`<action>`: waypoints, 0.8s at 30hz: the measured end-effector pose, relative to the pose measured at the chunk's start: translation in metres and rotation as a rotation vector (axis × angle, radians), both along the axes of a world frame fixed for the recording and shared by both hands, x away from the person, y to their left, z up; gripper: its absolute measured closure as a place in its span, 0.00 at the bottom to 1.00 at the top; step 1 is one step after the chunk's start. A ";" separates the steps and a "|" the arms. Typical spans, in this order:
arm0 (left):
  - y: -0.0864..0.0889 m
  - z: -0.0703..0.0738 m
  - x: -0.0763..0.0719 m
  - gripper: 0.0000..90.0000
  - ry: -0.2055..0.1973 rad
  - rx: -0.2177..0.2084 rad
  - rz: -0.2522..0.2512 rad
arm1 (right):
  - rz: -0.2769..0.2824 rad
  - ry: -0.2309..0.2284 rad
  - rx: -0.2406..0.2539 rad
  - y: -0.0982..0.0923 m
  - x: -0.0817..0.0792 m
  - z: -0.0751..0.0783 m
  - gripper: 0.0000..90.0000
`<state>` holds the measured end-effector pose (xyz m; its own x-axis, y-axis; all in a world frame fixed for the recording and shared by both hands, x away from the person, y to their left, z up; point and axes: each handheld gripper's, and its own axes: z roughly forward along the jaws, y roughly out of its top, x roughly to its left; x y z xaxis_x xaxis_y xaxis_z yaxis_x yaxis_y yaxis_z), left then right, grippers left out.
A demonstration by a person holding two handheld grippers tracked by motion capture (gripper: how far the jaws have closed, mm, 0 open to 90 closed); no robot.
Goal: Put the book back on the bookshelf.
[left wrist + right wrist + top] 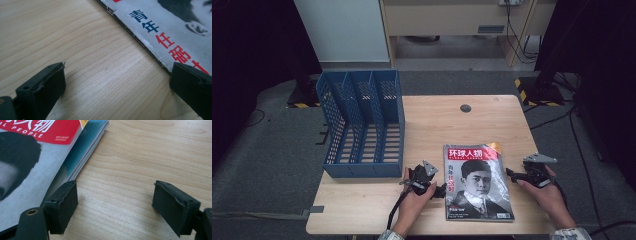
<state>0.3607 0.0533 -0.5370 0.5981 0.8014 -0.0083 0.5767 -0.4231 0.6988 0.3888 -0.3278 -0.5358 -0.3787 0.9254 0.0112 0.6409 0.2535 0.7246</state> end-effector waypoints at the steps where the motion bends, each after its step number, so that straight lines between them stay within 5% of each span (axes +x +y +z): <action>1: 0.000 0.000 -0.001 0.02 -0.004 -0.003 -0.001 | 0.005 0.001 -0.011 0.000 0.000 0.001 0.26; 5: -0.002 0.005 -0.003 0.07 -0.031 -0.017 -0.007 | -0.008 -0.016 -0.025 0.000 -0.003 0.007 0.27; 8: -0.008 0.011 -0.008 0.06 -0.075 -0.065 -0.021 | -0.018 -0.047 0.001 0.000 -0.006 0.015 0.27; 13: -0.016 0.016 -0.014 0.07 -0.097 -0.083 -0.067 | 0.017 -0.054 0.051 0.005 -0.006 0.019 0.26; 24: -0.036 0.017 -0.026 0.08 -0.091 -0.108 -0.137 | 0.157 0.019 0.066 0.036 -0.006 0.013 0.12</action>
